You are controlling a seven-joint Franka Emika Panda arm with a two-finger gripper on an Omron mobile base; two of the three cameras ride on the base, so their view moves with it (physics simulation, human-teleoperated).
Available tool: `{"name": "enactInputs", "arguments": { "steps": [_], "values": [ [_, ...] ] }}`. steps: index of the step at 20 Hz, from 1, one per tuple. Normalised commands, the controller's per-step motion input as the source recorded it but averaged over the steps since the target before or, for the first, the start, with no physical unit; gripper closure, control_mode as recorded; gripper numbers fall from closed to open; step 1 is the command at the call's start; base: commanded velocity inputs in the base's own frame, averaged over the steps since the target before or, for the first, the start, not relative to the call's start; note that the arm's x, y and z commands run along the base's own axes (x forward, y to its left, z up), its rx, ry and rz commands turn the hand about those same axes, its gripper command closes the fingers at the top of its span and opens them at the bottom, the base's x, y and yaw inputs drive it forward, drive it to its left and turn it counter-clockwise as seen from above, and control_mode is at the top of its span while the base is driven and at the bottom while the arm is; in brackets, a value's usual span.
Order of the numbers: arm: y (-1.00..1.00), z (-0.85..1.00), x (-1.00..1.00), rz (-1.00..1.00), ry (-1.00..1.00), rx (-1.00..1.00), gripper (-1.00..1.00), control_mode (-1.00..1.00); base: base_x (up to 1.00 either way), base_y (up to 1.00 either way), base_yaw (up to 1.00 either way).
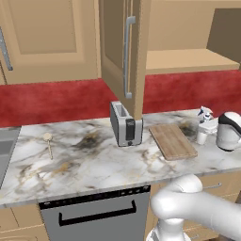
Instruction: Grab the spray bottle from the cabinet, then place it next to the cutting board for sanitizing. Then grab the dish brush from the countertop next to the sink and place it next to the cutting board.
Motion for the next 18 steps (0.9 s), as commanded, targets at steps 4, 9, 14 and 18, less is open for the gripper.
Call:
{"name": "enactInputs", "arguments": {
  "steps": [4, 9, 14, 18],
  "values": [
    [-0.13, -0.23, 0.11, 0.07, 0.00, 0.00, 1.00, -1.00, 0.00, 0.00, 0.00],
    [-0.08, -0.20, 0.06, 0.07, 0.00, 0.00, 1.00, -1.00, 0.00, 0.00, 0.00],
    [-0.01, -0.18, 0.01, 0.05, 0.00, 0.00, 1.00, -1.00, 0.00, 0.00, 0.00],
    [0.00, -0.20, 0.01, 0.03, 0.00, 0.00, 1.00, -1.00, 0.00, 0.00, 0.00]
  ]
}}
